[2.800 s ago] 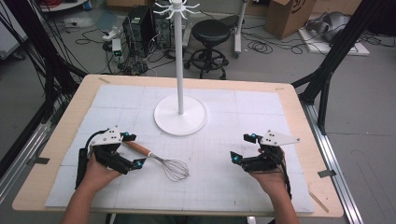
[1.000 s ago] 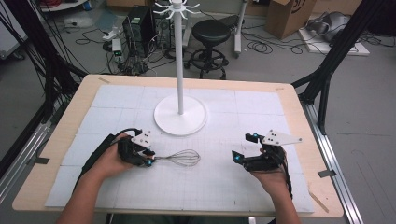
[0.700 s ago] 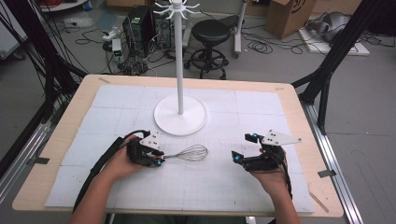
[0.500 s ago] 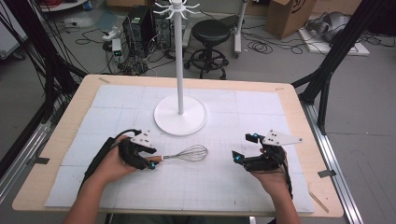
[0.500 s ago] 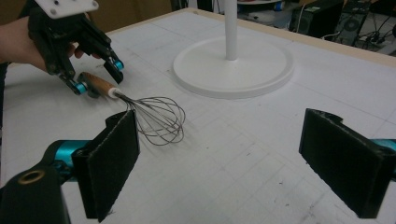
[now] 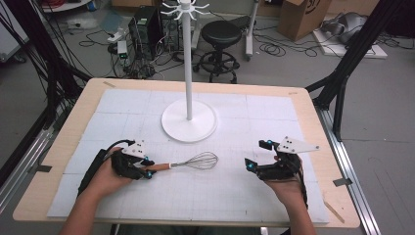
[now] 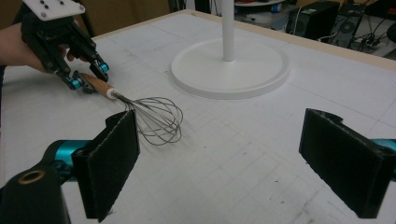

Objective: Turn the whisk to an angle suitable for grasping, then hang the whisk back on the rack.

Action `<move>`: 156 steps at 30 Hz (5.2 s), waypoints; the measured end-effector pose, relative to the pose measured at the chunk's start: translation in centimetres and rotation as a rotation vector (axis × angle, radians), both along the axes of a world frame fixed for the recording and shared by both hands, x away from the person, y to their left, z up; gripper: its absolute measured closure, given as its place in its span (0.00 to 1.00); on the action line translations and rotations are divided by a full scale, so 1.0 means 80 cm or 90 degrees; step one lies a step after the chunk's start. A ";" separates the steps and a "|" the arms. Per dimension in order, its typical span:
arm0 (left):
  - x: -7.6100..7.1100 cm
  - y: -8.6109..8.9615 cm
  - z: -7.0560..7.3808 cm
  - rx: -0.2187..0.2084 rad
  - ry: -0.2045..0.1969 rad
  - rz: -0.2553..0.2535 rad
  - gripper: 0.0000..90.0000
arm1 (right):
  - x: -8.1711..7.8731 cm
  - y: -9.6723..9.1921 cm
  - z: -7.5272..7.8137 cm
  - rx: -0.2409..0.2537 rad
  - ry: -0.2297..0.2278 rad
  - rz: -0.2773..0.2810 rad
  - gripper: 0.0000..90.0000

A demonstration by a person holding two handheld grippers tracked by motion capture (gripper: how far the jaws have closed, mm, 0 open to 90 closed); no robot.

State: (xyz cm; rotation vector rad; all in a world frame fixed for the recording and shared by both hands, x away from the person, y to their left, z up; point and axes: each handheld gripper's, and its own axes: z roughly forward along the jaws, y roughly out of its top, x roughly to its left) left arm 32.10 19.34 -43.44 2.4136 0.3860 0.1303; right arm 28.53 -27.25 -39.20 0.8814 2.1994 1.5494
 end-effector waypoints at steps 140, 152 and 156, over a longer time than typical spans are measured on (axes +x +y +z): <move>-0.020 0.034 0.036 -0.256 -0.090 0.145 0.02 | 0.041 0.138 -0.020 -0.345 0.173 0.172 0.41; -0.020 0.034 0.036 -0.257 -0.089 0.146 0.02 | 0.042 0.164 -0.034 -0.451 0.214 0.206 0.59; -0.020 0.033 0.036 -0.256 -0.088 0.146 0.02 | 0.040 0.173 -0.031 -0.487 0.210 0.207 0.63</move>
